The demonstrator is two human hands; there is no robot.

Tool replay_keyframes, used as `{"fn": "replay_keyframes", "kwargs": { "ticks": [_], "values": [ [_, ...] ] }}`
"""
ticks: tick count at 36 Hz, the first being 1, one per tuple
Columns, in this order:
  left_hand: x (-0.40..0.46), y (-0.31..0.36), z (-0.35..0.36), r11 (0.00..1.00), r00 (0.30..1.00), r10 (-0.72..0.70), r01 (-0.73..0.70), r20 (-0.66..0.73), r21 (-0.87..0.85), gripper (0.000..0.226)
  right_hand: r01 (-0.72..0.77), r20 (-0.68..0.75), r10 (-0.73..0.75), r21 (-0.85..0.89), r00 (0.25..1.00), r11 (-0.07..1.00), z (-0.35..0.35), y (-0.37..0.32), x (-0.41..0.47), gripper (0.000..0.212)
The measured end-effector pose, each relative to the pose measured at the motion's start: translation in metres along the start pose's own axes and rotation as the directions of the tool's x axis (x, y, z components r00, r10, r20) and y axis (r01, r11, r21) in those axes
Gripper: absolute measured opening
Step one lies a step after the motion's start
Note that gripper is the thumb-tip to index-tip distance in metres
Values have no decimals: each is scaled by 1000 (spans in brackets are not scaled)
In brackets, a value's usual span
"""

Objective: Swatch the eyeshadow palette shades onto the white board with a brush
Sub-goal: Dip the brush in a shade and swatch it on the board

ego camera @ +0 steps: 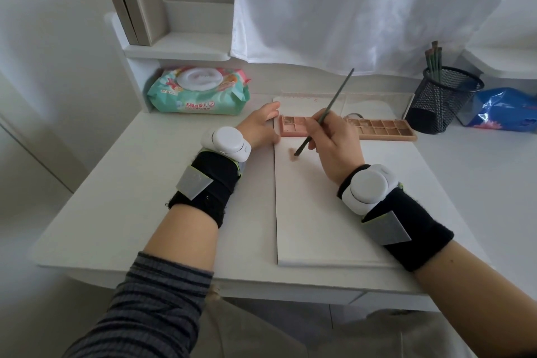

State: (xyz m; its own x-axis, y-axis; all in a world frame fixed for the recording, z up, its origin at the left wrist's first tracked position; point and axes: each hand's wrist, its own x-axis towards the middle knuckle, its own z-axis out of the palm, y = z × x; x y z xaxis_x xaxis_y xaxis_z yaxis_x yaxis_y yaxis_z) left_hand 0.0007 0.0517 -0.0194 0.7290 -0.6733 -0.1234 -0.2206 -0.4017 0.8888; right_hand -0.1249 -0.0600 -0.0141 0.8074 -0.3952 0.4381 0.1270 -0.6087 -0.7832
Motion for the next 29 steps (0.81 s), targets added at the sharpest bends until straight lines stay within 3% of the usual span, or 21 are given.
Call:
{"fn": "replay_keyframes", "kwargs": {
  "ticks": [10, 16, 21, 29],
  "values": [
    [0, -1, 0, 1000, 1000, -5, 5, -4, 3, 79, -7, 48, 8, -11, 999, 1000, 0, 1, 0, 22],
    [0, 0, 0, 1000, 1000, -6, 6, 0, 13, 78, -10, -1, 10, 22, 1000, 1000, 1, 0, 1, 23],
    [0, -1, 1, 1000, 1000, -3, 3, -5, 1, 79, -53, 35, 53, -11, 998, 999, 2, 2, 2, 14],
    [0, -1, 0, 1000, 1000, -8, 8, 0, 5, 80, 2, 9, -3, 30, 1000, 1000, 1, 2, 0, 20]
  ]
}}
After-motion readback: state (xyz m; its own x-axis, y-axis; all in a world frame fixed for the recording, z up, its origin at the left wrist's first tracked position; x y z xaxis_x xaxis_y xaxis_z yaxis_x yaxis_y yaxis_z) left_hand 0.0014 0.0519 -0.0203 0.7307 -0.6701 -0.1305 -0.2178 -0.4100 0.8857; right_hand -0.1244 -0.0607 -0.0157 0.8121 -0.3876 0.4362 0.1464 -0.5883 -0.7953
